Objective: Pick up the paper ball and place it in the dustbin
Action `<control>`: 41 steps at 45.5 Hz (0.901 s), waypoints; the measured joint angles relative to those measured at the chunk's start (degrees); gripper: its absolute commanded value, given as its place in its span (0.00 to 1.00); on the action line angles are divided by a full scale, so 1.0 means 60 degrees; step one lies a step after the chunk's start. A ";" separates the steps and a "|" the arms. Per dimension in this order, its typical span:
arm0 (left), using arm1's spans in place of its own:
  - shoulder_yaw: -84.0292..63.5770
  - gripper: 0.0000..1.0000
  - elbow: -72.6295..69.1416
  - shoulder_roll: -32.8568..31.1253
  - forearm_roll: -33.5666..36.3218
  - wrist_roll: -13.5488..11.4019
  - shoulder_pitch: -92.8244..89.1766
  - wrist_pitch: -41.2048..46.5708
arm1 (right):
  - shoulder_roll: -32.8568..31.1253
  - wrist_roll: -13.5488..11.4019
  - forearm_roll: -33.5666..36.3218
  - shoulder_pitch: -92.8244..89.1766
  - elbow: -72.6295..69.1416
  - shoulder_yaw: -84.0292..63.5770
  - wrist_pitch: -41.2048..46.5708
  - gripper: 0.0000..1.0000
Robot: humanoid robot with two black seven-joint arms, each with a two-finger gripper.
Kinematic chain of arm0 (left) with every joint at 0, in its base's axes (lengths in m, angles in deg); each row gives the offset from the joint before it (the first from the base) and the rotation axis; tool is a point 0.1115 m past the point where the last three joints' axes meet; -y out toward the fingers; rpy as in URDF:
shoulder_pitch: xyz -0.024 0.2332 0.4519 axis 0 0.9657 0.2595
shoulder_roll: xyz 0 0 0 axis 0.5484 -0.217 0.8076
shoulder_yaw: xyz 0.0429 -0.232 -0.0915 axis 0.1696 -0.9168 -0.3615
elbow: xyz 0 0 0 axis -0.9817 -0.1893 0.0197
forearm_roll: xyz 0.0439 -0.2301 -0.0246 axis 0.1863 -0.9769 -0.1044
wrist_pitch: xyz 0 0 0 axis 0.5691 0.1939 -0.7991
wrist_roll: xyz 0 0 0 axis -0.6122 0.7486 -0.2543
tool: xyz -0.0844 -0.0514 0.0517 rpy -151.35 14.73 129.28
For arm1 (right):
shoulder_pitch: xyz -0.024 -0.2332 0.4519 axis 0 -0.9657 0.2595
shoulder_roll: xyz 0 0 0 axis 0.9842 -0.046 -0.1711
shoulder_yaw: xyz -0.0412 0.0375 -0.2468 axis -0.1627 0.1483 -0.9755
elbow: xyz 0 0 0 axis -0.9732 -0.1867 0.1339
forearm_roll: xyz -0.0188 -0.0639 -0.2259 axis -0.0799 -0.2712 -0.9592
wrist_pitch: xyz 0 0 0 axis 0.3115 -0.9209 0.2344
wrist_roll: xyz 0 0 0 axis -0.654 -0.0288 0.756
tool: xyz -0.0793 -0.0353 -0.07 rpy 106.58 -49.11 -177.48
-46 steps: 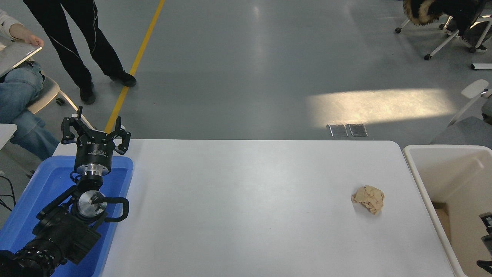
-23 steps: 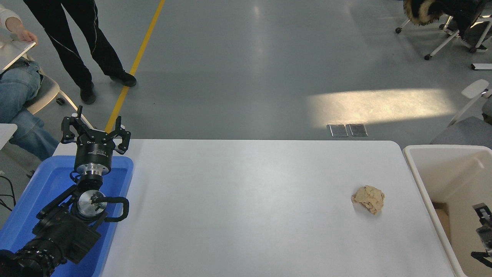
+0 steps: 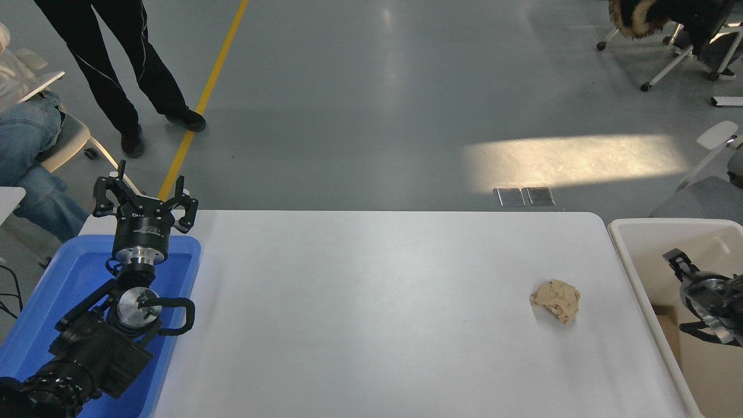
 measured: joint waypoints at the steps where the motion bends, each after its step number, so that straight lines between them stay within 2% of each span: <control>1: 0.0000 0.99 0.0000 0.0000 -0.0002 0.0000 0.0001 0.0000 | -0.0064 -0.0001 -0.0052 0.0280 -0.0323 -0.0212 0.0001 0.96; 13: 0.0000 0.99 -0.0001 0.0000 0.0003 0.0000 0.0011 0.0000 | -0.0446 -0.0011 -0.0438 0.3815 -0.4496 -0.2681 0.0151 0.99; 25: 0.0000 0.99 -0.0002 0.0001 -0.0009 0.0000 0.0016 0.0000 | -0.0468 -0.0001 -0.0647 0.7701 -0.8746 -0.4222 0.0991 0.99; 31: 0.0000 0.99 0.0000 0.0000 -0.0017 0.0000 0.0022 0.0000 | -0.0427 -0.0003 -0.0684 0.9451 -1.0127 -0.4587 0.1716 0.99; 41: -0.0007 0.99 0.0000 0.0000 -0.0023 -0.0001 0.0024 0.0000 | -0.0406 -0.0005 -0.0698 1.1859 -1.1146 -0.4805 0.3294 0.99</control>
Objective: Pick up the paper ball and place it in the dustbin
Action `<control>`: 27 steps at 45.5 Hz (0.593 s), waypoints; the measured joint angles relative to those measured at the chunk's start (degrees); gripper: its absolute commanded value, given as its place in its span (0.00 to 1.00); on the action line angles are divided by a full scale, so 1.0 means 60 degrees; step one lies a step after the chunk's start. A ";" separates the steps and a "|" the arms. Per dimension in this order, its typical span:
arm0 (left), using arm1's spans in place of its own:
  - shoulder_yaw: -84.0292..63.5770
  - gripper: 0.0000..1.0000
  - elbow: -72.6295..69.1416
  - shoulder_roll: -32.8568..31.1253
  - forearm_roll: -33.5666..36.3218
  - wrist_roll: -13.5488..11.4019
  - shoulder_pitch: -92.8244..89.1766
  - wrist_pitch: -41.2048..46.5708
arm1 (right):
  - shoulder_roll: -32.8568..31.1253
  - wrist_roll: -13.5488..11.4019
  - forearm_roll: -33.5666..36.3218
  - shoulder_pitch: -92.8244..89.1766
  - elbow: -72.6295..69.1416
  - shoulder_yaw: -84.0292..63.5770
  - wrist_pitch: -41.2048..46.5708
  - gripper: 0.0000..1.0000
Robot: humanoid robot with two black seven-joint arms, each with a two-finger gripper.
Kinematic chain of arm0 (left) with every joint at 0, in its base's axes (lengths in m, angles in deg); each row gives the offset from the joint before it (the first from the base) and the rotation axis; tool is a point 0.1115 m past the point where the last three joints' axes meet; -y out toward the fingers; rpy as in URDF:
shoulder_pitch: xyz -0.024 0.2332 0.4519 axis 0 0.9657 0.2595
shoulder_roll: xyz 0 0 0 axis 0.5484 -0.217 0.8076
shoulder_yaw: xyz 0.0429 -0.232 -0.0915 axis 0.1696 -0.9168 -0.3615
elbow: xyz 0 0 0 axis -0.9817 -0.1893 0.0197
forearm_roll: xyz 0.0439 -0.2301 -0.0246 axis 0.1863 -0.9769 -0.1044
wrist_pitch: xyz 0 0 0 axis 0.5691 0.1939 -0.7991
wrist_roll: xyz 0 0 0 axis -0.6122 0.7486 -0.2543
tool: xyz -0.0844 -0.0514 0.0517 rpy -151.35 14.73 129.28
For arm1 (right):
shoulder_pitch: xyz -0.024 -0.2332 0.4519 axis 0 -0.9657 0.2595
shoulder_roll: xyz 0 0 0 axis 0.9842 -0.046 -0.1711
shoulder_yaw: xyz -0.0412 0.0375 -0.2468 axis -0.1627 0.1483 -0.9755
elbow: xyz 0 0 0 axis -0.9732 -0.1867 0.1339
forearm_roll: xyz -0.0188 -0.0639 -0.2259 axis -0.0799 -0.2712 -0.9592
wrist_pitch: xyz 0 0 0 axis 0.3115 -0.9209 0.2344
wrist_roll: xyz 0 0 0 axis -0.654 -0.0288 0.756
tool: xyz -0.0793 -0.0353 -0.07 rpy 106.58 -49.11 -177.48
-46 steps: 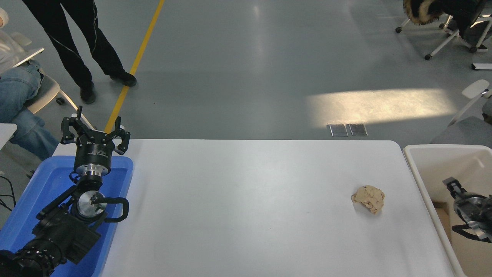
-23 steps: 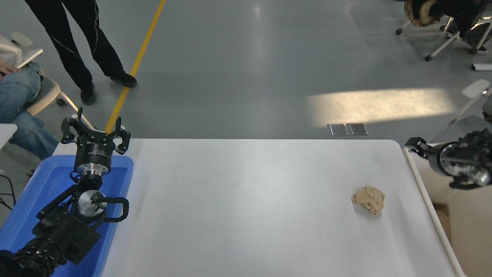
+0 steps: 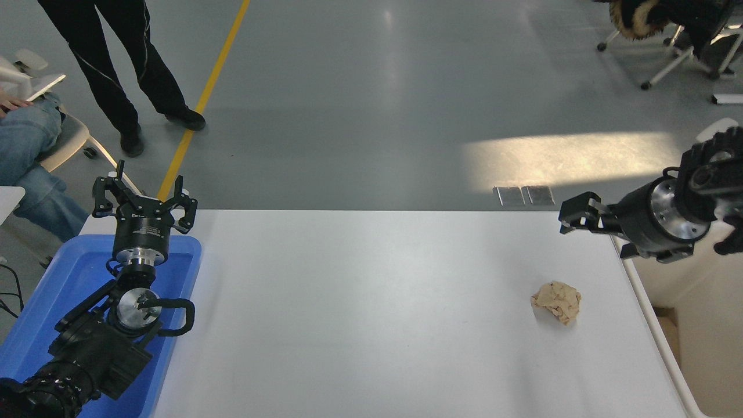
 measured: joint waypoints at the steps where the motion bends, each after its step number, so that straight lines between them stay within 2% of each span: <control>1: -0.0001 0.99 -0.0001 0.0000 -0.0003 0.0000 0.0001 0.0001 | 0.0001 0.0000 -0.0001 0.0257 -0.0075 -0.0017 0.0220 0.99; 15: -0.0004 0.99 0.0000 0.0000 -0.0005 -0.0014 0.0001 0.0005 | 0.0015 0.0004 -0.0006 0.2021 -0.0458 -0.0082 0.2164 0.99; 27: -0.0007 0.99 0.0000 0.0000 -0.0007 -0.0014 0.0002 0.0005 | 0.0121 0.0003 -0.0012 0.2329 -0.0539 -0.0090 0.2737 0.99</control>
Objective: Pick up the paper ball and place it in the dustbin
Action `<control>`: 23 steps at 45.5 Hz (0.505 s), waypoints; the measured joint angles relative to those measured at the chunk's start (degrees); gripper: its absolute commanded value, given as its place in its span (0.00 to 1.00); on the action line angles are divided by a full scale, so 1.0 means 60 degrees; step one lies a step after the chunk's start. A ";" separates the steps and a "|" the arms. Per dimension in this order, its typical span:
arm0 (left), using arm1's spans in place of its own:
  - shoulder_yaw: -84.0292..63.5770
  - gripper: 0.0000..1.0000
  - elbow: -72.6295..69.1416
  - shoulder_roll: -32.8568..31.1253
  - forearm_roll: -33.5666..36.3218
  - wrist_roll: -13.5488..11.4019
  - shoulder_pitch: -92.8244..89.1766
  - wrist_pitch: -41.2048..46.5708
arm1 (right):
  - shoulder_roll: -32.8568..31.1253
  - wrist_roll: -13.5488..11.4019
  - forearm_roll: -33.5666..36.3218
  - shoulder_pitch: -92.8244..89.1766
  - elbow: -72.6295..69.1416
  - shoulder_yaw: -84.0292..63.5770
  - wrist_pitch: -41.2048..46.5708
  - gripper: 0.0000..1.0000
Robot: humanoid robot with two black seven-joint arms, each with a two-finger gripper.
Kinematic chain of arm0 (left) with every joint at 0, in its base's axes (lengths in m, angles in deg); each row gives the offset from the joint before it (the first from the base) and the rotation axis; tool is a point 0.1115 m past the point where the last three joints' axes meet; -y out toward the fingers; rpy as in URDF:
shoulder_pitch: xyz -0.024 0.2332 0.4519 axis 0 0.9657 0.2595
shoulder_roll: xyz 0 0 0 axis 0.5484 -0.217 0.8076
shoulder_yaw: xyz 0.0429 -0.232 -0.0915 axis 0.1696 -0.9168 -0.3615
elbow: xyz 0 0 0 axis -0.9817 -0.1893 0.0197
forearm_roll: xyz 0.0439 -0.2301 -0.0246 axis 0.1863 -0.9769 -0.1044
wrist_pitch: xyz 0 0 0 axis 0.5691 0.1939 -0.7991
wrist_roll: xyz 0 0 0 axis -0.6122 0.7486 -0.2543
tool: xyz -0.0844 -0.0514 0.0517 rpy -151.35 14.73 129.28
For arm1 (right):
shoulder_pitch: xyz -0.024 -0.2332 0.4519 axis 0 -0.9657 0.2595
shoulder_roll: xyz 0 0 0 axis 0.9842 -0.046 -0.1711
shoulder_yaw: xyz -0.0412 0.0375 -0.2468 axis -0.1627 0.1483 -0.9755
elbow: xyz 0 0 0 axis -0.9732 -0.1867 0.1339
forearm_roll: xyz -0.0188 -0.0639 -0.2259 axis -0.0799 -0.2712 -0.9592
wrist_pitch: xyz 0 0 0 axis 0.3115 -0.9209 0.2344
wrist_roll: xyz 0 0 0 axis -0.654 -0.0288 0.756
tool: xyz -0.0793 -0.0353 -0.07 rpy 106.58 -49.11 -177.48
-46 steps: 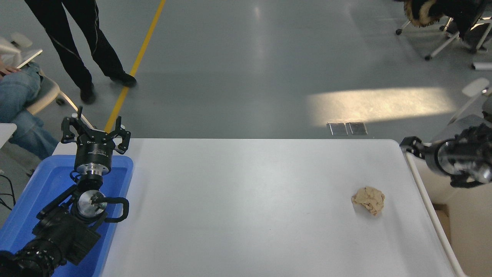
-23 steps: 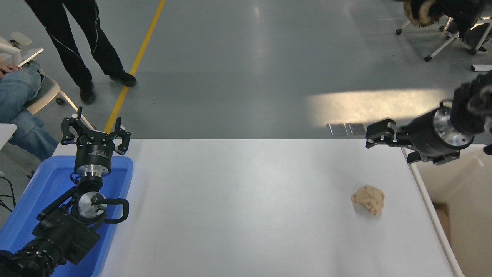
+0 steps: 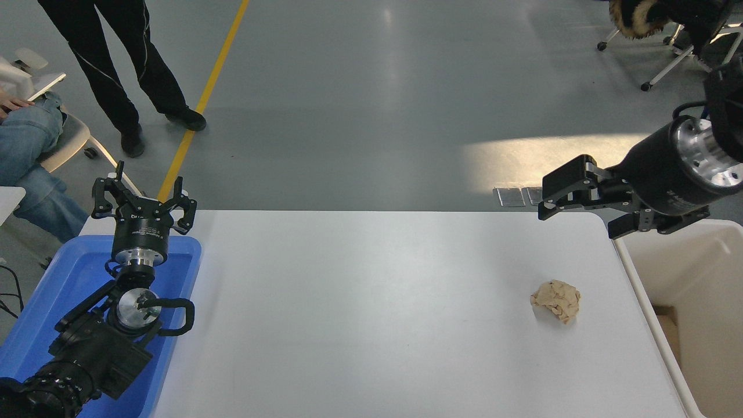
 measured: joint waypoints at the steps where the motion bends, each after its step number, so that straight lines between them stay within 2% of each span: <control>1: 0.0000 0.99 0.0000 0.0000 0.0000 0.0000 0.0000 0.0000 | 0.0007 -0.0006 -0.0002 -0.0035 -0.0003 0.0000 0.0008 0.99; 7: -0.0001 0.99 0.0000 0.0000 0.0002 0.0000 0.0000 0.0000 | 0.0034 -0.0033 -0.0018 -0.0575 0.0000 -0.0027 -0.0297 0.99; 23: 0.0000 0.99 0.0000 0.0000 0.0007 0.0001 0.0001 -0.0006 | 0.0255 -0.0063 -0.0071 -0.3845 0.1297 -0.0040 -0.3007 0.99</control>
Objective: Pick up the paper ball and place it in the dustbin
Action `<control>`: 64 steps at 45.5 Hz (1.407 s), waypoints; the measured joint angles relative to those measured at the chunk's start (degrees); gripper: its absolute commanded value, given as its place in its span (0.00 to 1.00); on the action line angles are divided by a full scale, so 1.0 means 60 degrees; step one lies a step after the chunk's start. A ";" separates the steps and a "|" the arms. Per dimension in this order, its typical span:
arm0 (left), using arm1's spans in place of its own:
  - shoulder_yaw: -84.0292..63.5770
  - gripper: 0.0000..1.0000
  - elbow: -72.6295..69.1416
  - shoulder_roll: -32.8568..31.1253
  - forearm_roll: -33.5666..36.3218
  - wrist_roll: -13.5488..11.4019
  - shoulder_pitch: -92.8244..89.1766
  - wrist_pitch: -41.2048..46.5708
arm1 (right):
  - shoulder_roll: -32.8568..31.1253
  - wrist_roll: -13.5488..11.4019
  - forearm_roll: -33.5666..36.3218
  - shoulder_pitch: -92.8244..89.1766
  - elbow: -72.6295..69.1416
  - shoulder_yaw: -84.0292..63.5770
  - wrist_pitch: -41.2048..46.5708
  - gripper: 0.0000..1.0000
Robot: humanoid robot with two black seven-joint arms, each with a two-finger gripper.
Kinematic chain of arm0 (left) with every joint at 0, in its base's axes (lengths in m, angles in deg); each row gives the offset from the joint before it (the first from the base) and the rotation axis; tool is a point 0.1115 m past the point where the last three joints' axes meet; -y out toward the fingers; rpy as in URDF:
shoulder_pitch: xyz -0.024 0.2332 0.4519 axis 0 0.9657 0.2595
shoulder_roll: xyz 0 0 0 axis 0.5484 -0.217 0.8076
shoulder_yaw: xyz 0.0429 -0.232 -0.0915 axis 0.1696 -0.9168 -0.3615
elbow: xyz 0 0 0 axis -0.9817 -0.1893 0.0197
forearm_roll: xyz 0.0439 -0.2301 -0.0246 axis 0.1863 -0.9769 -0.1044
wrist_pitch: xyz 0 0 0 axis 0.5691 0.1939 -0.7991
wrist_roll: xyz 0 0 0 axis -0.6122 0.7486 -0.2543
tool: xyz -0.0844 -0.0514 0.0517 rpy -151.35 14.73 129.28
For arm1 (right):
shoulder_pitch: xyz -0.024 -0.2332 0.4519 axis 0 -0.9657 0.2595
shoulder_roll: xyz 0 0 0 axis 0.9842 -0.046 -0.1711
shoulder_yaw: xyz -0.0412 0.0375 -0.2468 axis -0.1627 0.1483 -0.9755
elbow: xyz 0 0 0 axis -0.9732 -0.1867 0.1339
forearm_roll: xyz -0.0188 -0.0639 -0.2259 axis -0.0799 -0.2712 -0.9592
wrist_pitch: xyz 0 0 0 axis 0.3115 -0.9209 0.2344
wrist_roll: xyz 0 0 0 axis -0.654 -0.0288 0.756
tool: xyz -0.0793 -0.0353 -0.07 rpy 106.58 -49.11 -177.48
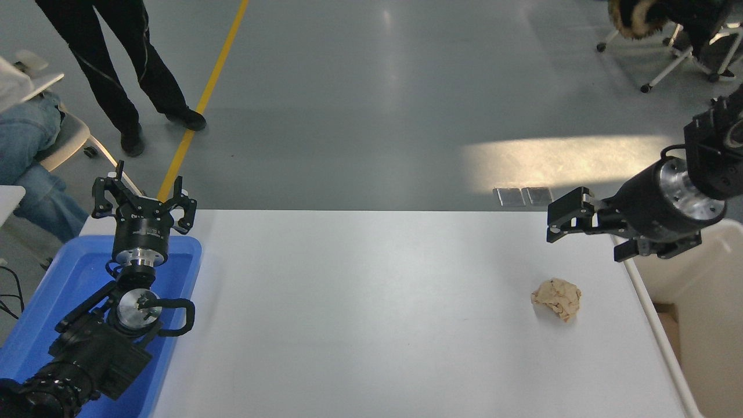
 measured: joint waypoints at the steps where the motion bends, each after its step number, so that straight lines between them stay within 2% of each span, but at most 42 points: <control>1: 0.0000 0.99 0.0001 0.0000 0.0004 0.0000 -0.0001 -0.0001 | 0.0024 -0.0002 0.0001 -0.0210 0.0129 0.0011 -0.0138 0.99; 19: 0.0006 0.99 0.0000 0.0000 0.0004 -0.0001 -0.0001 0.0000 | 0.1038 -0.0005 0.0218 -0.4562 0.3103 0.1018 -0.1647 0.99; 36: 0.0001 0.99 0.0000 0.0000 0.0004 0.0000 -0.0001 0.0000 | 0.2489 -0.0008 0.0825 -0.7375 0.6236 0.1552 -0.1805 0.99; 57: -0.0001 0.99 0.0000 0.0000 -0.0003 0.0000 -0.0012 0.0001 | 0.3357 -0.0016 0.0475 -0.8888 0.8369 0.1333 -0.1752 0.97; 62: -0.0001 0.99 0.0000 0.0000 -0.0002 0.0000 -0.0014 0.0001 | 0.3516 -0.0025 0.0382 -0.9118 0.8744 0.1171 -0.1748 0.82; 64: 0.0000 0.99 0.0000 0.0000 -0.0002 0.0000 -0.0014 0.0001 | 0.3583 -0.0034 0.0348 -0.9206 0.8880 0.1098 -0.1745 0.69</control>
